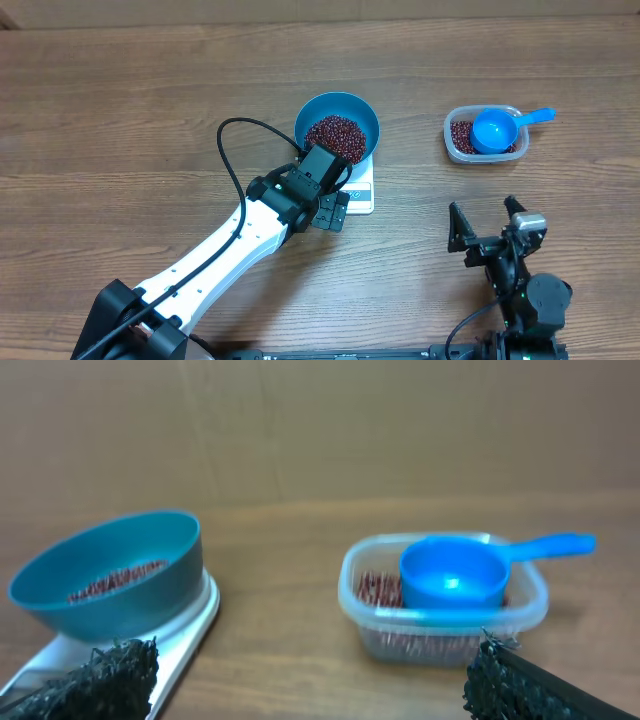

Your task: Scoop item into bowl and weigh 150g on scale

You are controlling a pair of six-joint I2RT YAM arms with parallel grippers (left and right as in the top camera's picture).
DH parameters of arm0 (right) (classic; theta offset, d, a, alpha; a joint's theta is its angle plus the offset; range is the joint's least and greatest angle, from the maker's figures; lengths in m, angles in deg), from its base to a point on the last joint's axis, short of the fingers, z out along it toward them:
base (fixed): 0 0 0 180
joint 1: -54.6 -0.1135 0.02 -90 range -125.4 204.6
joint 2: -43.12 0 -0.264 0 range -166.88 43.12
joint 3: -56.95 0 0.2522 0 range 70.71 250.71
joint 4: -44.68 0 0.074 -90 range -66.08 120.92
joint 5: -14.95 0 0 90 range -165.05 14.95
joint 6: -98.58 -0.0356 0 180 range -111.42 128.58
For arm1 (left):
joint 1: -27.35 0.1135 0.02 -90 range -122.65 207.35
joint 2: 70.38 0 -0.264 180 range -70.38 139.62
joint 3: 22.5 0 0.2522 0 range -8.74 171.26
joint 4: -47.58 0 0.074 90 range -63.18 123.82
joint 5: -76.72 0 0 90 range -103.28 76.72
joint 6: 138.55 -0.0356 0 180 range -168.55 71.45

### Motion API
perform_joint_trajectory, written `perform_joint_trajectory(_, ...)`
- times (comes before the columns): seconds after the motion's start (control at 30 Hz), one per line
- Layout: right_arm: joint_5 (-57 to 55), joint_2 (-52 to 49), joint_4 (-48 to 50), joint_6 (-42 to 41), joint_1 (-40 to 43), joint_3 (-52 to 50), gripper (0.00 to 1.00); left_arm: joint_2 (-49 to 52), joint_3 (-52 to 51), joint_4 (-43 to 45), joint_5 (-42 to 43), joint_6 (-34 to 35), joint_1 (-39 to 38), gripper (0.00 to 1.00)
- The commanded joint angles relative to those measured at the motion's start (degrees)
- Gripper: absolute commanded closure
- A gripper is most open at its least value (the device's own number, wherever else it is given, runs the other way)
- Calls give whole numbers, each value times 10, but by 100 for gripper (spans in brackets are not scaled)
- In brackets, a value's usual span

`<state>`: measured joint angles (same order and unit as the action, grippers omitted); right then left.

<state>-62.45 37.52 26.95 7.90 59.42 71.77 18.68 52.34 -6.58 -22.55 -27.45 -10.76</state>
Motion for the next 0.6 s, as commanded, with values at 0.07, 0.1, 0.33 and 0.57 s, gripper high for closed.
perform_joint_trajectory(0.07,-11,54,1,20,-4,-6,0,5,-3,2,-8,12,3,1)
perform_joint_trajectory(0.1,-10,55,2,20,-4,-6,0,5,-3,2,-8,12,3,0)
perform_joint_trajectory(0.33,-7,54,2,19,-4,-6,0,5,-3,2,-8,12,3,0)
perform_joint_trajectory(0.57,-6,54,3,20,-4,-6,0,5,-3,2,-8,12,3,0)
